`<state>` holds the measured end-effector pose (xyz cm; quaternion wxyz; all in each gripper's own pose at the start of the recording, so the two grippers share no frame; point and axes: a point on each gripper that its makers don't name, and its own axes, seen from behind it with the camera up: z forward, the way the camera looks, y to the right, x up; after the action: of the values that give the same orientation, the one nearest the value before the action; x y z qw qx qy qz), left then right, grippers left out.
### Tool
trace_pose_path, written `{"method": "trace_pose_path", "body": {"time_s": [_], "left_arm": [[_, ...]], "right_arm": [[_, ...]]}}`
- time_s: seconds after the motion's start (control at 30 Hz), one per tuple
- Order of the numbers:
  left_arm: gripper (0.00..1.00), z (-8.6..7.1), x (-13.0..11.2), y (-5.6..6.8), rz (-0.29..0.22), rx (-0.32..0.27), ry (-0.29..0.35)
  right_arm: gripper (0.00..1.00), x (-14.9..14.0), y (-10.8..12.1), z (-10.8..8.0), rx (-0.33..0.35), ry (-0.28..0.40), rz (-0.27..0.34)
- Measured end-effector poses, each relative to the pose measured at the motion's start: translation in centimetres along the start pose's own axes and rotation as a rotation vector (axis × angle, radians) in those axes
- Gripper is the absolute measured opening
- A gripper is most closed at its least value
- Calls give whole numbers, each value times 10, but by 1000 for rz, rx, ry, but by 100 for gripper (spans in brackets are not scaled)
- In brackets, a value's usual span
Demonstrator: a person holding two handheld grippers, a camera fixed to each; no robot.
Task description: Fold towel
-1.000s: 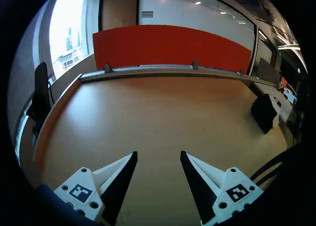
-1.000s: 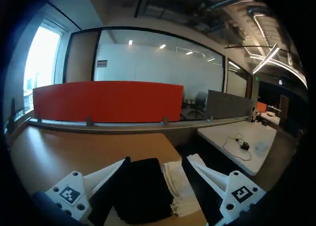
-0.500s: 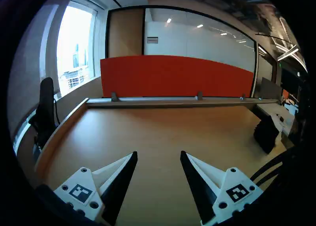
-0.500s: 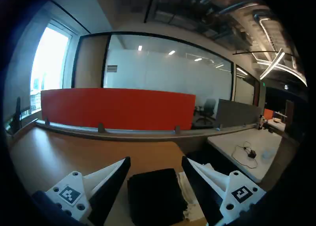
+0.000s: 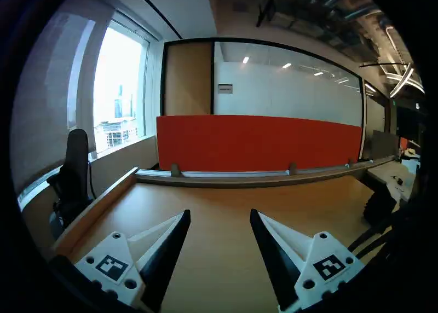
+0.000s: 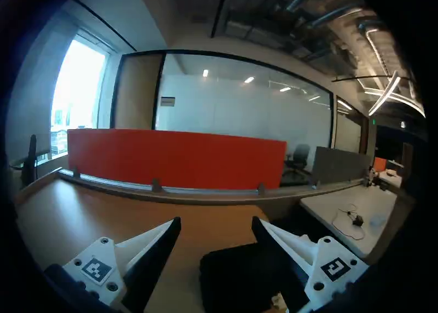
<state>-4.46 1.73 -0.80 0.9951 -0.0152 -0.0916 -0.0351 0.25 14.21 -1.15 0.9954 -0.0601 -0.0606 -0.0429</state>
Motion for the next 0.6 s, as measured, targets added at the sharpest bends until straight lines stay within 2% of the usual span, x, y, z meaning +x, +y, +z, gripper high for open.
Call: {"method": "trace_pose_path", "body": {"time_s": [0.2,0.6], "left_arm": [[80,4,10,-2,-10,-26,32],[80,13,27,-10,-5,-23,88]], "right_arm": [[100,12,-35,0,49,22,-2],[100,38,-112,3,131,71,41]]}}
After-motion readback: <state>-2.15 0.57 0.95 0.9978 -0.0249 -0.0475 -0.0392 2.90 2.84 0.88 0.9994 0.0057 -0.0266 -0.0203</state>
